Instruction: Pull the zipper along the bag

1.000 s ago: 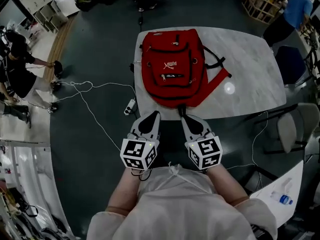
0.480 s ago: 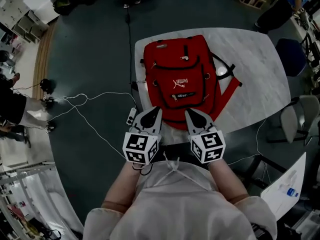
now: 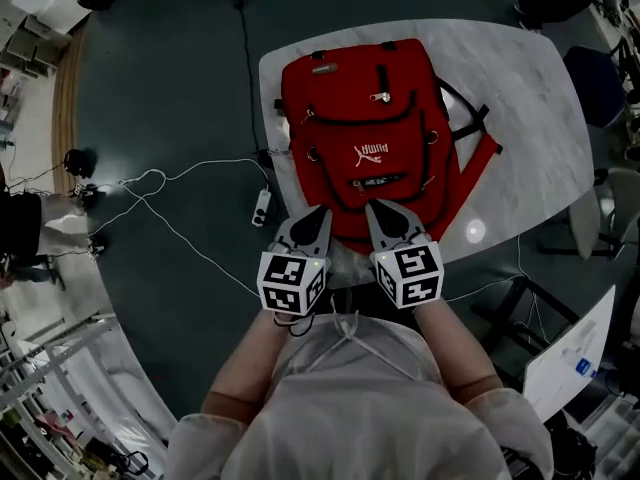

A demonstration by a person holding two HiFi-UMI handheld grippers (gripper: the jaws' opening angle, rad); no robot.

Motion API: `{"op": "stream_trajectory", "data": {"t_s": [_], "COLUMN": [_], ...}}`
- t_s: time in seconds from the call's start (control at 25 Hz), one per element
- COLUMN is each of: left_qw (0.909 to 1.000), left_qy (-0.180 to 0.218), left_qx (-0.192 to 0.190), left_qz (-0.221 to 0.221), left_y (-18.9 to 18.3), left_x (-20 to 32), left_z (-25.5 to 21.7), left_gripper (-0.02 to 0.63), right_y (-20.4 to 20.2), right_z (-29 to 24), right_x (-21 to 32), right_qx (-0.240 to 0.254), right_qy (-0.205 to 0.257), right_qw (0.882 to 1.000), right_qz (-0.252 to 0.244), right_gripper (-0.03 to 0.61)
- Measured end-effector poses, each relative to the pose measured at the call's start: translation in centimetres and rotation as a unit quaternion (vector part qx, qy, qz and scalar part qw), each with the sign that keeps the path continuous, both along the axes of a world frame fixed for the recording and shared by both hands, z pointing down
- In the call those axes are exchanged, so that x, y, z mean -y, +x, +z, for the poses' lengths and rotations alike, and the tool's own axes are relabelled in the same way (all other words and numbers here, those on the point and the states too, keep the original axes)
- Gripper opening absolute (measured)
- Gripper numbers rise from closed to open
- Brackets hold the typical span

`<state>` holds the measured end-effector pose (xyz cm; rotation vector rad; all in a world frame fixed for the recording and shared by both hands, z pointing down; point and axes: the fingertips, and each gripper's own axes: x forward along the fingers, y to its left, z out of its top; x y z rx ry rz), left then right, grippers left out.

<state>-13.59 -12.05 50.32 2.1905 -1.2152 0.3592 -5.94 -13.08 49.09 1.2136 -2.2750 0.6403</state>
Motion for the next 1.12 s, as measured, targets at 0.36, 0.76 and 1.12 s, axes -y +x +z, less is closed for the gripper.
{"op": "stream_trajectory", "data": {"t_s": [0.36, 0.76, 1.12], "left_qw": [0.9984, 0.9926, 0.9882], "left_qy": [-0.049, -0.108, -0.134], "left_qx": [-0.016, 0.02, 0.043], "left_qz": [0.025, 0.05, 0.061], "left_y": [3.2, 5.1, 5.6], "left_x": [1.3, 2.5, 2.3], "left_z": [5.9, 9.4, 11.1], "left_gripper": [0.021, 0.021, 0.021], "right_y": [-0.1, 0.1, 0.6], "right_z": [7.3, 11.6, 12.6], "right_x": [1.6, 2.1, 2.2], "right_qx": [-0.02, -0.031, 0.001], "right_qy": [-0.081, -0.157, -0.199], "right_qw": [0.996, 0.987, 0.98], "right_qz": [-0.019, -0.022, -0.013], "right_gripper": [0.031, 0.103, 0.057]}}
